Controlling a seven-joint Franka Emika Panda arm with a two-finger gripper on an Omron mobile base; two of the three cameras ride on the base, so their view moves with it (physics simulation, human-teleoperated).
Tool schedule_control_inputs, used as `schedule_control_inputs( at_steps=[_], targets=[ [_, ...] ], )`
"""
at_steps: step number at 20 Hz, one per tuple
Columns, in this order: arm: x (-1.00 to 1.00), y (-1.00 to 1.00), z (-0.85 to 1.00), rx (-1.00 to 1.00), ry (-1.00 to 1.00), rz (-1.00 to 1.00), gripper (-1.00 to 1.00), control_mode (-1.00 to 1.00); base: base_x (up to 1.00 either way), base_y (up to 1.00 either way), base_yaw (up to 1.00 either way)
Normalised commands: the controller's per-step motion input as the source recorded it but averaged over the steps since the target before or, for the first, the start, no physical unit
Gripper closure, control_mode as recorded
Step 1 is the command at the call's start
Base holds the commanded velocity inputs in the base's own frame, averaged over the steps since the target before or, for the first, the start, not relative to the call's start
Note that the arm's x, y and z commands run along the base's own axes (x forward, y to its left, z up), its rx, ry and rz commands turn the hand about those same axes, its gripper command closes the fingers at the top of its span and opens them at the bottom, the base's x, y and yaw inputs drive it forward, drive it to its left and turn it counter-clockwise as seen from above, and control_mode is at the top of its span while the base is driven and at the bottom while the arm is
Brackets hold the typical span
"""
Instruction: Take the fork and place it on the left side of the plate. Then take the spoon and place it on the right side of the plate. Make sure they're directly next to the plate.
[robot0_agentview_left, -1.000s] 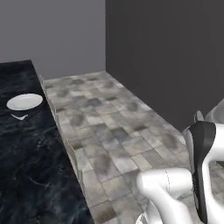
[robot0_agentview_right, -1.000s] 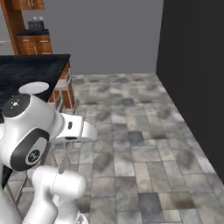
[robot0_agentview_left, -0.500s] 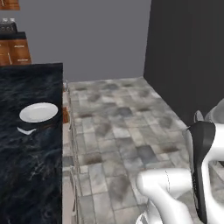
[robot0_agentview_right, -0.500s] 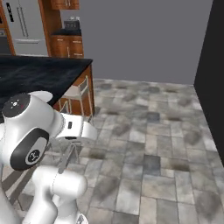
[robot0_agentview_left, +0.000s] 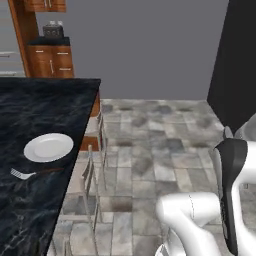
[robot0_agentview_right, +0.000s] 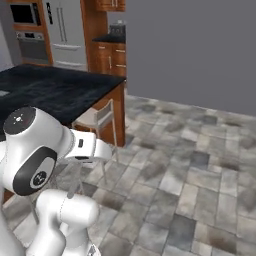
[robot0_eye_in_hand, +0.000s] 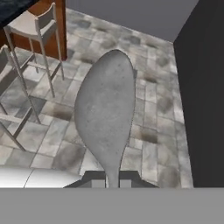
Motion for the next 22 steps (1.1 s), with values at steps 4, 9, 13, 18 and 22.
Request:
schedule_control_inputs(
  at_steps=[4,9,13,18,22],
  targets=[
    [0.0,0.0,0.0,0.0,0.0,0.0,1.0,1.0,0.98,-0.5,0.42],
    [0.0,0.0,0.0,0.0,0.0,0.0,1.0,1.0,0.8,-0.51,0.43],
    [0.0,0.0,0.0,0.0,0.0,0.0,1.0,1.0,0.43,-0.65,0.42],
    [0.0,0.0,0.0,0.0,0.0,0.0,1.0,1.0,0.28,-0.6,0.38],
    [0.0,0.0,0.0,0.0,0.0,0.0,1.0,1.0,0.2,-0.46,0.45]
  ],
)
